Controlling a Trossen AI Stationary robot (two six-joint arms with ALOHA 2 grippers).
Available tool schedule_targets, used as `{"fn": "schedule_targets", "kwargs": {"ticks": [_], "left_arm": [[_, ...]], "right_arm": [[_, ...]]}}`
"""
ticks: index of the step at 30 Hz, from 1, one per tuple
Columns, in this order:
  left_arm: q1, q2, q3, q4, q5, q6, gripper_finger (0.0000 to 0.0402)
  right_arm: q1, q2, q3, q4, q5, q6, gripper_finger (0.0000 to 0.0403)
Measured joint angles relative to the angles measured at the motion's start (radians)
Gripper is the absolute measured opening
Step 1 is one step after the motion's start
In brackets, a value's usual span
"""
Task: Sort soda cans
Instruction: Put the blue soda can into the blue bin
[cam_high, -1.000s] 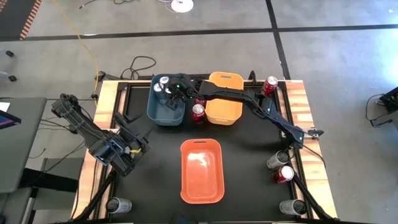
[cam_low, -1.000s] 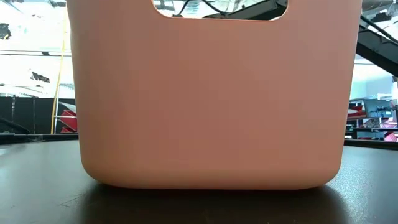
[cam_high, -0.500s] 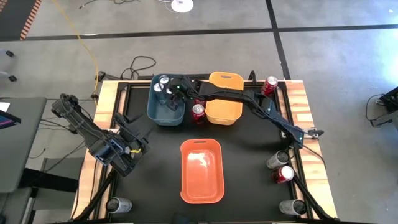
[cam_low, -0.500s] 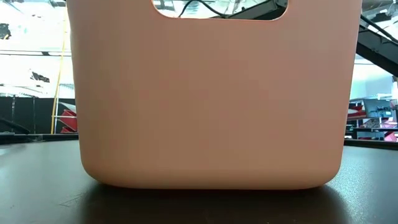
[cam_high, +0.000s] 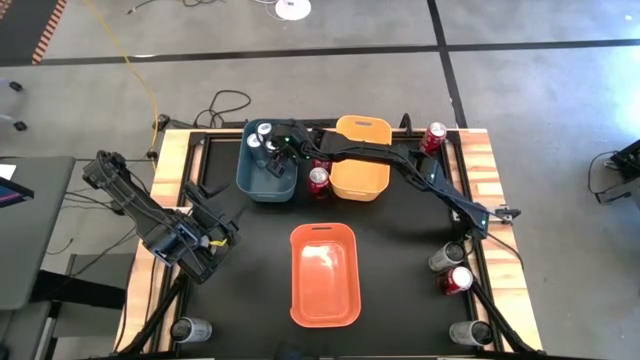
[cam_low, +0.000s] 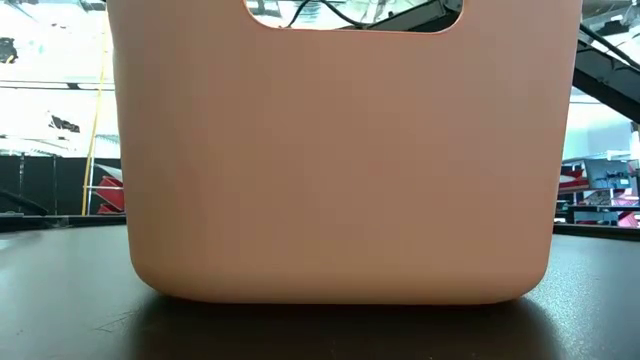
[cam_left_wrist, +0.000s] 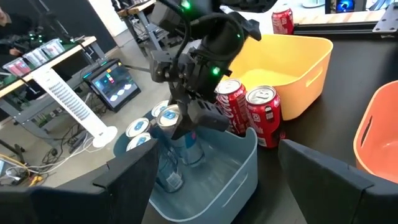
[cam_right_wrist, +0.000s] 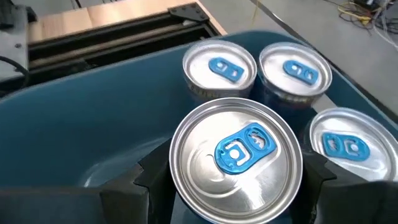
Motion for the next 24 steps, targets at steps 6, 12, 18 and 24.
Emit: {"fn": "schedule_targets", "kwargs": {"ticks": [6,12,18,24], "left_arm": [[0.000,0.001,0.000,0.000,0.000,0.000,0.0325],[0.000,0.001,0.000,0.000,0.008,0.000,0.0325],[0.000,0.001,0.000,0.000,0.008,0.000,0.0325],[0.000,0.001,0.000,0.001,0.008,-0.009,0.0325]], "right_arm": [[0.002,0.050,0.003,0.028,0.015,0.009,0.0226],[-0.016,0.053,0.004,0.026,0.010,0.023,0.0229],[-0.035,0.049,0.004,0.018,-0.027,0.020,0.0240],[-0.037,0.049,0.003,0.017,-0.047,0.020,0.0267]]}}
